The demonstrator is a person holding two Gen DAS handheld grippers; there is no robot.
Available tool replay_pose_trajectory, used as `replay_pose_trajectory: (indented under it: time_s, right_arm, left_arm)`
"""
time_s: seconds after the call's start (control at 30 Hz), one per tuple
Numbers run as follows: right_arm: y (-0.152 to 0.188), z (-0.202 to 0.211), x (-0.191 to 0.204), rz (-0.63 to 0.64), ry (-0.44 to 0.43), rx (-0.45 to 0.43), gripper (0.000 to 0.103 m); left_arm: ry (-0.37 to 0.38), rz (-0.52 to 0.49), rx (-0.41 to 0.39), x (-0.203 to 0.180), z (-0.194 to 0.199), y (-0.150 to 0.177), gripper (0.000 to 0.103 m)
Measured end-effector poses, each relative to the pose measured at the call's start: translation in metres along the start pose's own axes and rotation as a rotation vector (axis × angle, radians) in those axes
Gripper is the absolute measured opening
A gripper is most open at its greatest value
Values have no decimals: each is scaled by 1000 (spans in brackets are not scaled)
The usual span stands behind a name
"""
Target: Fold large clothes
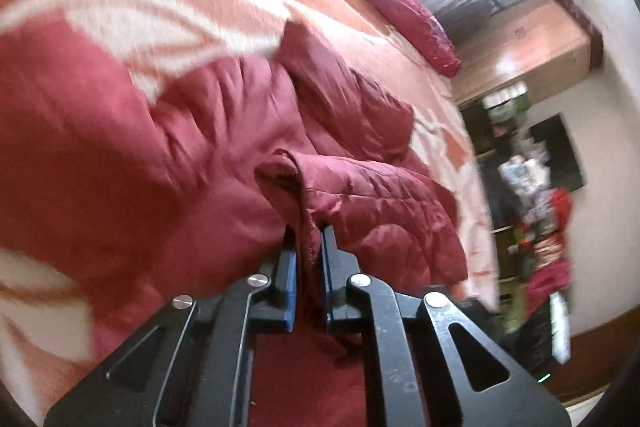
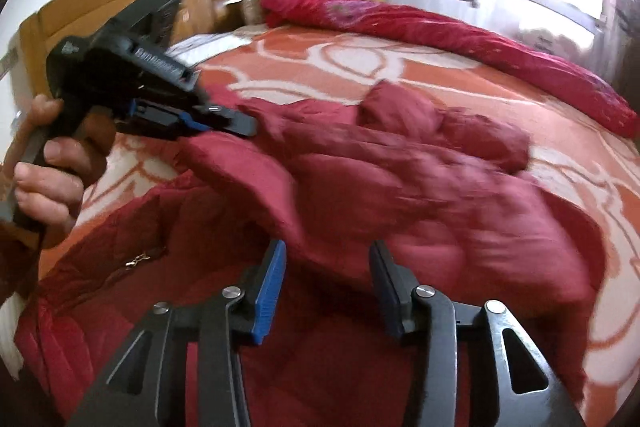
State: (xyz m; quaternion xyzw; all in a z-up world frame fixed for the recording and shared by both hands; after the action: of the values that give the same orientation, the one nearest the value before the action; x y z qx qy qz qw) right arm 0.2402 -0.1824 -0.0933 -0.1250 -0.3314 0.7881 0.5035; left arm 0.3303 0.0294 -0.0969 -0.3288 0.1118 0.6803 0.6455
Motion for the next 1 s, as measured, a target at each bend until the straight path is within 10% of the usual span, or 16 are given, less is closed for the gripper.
replay_pose_trajectory:
  time_s: [0.43,0.7,1.0]
  right_arm:
    - [28,-22,-132,-424,99,105,48]
    - [35,-36,-129,-400,114,147,49]
    - [28,-22,-121,-412,111,128,49]
  left_arm:
    - [-522,-343,-77,-9,-14,10,13]
    - [-413,-289,-218,-47,34,21,14]
    - [-399,-324,8,-47,-63,32,14]
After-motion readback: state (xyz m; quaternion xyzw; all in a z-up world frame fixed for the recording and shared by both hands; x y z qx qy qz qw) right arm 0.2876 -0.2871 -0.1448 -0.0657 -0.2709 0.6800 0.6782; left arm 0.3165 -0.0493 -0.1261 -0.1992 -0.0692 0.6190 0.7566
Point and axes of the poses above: each gripper's, at about its wrist camera, not at the fingertips, and z roughly against the way its jaws point, x to its left, y to its underside, the point moved 5 cm from there along -z, roughly the way its jaws point, and after that the axes turned 4 degrees about x, right-handed, at the moved point
